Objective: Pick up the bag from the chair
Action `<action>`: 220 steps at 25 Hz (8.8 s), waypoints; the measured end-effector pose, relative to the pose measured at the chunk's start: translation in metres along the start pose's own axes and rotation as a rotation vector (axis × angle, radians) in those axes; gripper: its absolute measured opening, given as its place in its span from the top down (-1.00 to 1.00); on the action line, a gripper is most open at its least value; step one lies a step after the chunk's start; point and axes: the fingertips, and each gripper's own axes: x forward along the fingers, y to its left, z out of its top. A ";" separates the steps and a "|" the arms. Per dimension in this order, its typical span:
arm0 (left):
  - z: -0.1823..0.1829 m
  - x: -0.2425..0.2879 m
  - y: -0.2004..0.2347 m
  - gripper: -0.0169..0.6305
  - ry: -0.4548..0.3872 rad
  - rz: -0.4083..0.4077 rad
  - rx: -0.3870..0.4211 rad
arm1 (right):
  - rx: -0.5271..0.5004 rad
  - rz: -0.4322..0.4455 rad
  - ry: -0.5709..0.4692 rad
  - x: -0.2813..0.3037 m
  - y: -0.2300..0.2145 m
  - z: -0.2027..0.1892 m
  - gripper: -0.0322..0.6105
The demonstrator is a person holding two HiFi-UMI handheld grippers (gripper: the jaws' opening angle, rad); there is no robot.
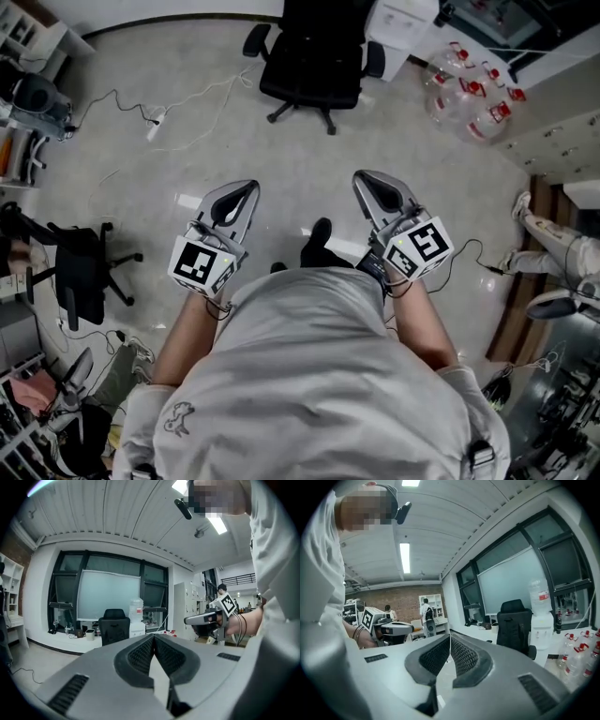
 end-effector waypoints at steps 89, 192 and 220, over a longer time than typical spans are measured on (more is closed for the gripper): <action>0.095 0.492 0.497 0.91 -0.016 -0.121 -0.083 | 0.073 -0.002 0.044 0.481 -0.485 0.133 0.79; 0.062 0.672 0.608 0.91 0.169 -0.474 -0.004 | 0.846 0.117 -0.369 0.641 -0.639 0.099 0.78; 0.106 0.605 0.527 0.91 0.033 -0.390 0.023 | 0.773 0.283 -0.297 0.551 -0.535 0.151 0.79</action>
